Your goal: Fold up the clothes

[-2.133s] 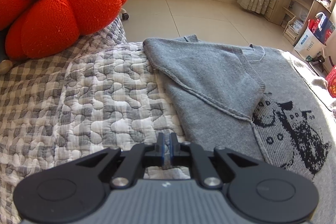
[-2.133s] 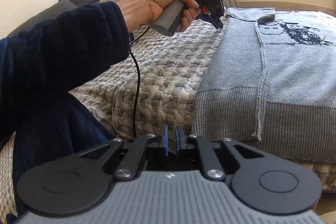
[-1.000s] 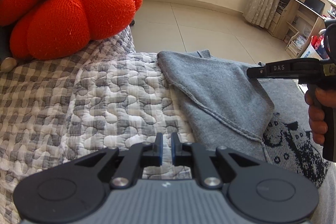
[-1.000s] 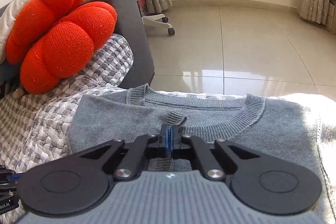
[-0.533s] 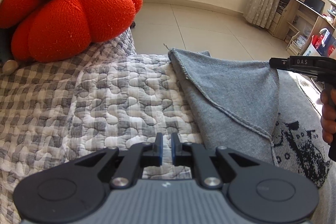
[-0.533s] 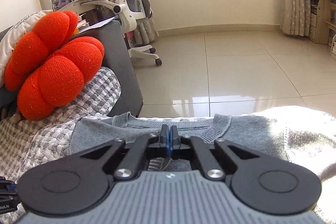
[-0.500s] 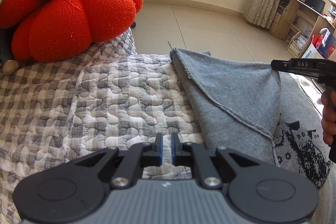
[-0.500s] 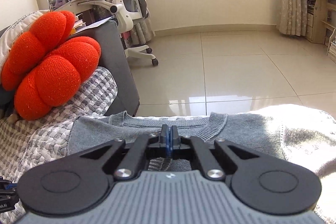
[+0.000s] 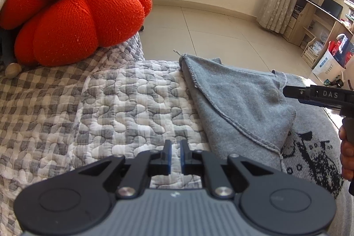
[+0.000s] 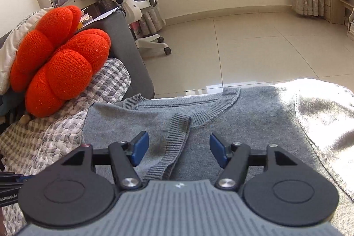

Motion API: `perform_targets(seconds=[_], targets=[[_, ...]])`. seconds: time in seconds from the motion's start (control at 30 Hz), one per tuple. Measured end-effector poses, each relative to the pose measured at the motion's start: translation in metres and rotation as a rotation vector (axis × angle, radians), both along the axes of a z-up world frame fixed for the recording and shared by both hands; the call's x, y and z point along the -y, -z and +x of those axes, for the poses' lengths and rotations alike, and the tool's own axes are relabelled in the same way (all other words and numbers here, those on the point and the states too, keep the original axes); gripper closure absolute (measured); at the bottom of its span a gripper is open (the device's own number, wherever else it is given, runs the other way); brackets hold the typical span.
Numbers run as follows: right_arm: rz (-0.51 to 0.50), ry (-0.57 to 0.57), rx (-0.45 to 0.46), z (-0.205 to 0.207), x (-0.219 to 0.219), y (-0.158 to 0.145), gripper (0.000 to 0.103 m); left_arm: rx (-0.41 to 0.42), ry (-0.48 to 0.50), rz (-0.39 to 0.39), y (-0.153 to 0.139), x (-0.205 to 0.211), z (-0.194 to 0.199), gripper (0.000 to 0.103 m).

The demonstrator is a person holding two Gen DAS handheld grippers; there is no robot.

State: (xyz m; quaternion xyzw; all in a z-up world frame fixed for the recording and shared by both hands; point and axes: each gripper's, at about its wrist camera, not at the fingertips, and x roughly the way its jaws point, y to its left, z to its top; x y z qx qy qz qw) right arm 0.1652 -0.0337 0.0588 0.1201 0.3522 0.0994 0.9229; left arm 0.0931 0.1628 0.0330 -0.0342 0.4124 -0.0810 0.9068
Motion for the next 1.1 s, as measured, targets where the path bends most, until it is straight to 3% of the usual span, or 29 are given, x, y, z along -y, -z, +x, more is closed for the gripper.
perform_targets(seconds=[0.1, 0.13, 0.2, 0.27, 0.43, 0.67, 0.73, 0.8, 0.83, 0.97, 1.1], targets=[[0.036, -0.039, -0.02, -0.006, -0.001, 0.009, 0.039, 0.001, 0.008, 0.0, -0.002, 0.004, -0.001, 0.095], [0.026, -0.057, -0.02, -0.007, -0.004, 0.01, 0.044, 0.001, 0.011, 0.0, -0.002, 0.005, -0.001, 0.095], [-0.02, -0.085, -0.029, -0.007, -0.013, 0.008, 0.102, 0.002, 0.015, 0.001, -0.002, 0.006, -0.001, 0.095], [-0.048, -0.1, -0.034, -0.008, -0.018, 0.004, 0.1, 0.001, 0.016, 0.001, -0.002, 0.006, -0.001, 0.095], [0.079, -0.001, -0.04, -0.017, 0.008, -0.028, 0.1, 0.002, 0.022, -0.002, -0.002, 0.006, 0.0, 0.095], [-0.197, 0.03, -0.119, -0.003, -0.01, -0.004, 0.09, 0.018, 0.041, 0.011, -0.006, 0.014, -0.006, 0.093], [-0.107, 0.053, -0.091, -0.012, 0.003, -0.011, 0.086, 0.028, 0.053, 0.011, -0.008, 0.018, -0.007, 0.093], [-0.045, 0.032, -0.092, -0.023, 0.009, -0.02, 0.062, 0.034, 0.066, 0.005, -0.009, 0.022, -0.007, 0.092], [-0.024, 0.013, -0.096, -0.03, 0.009, -0.024, 0.058, 0.034, 0.074, 0.002, -0.009, 0.024, -0.006, 0.092], [0.135, -0.098, -0.12, -0.083, 0.003, -0.025, 0.055, 0.033, 0.087, 0.012, -0.006, 0.034, -0.006, 0.091], [0.085, -0.18, -0.136, -0.144, -0.028, -0.01, 0.055, 0.028, 0.113, 0.028, 0.0, 0.042, -0.01, 0.091]])
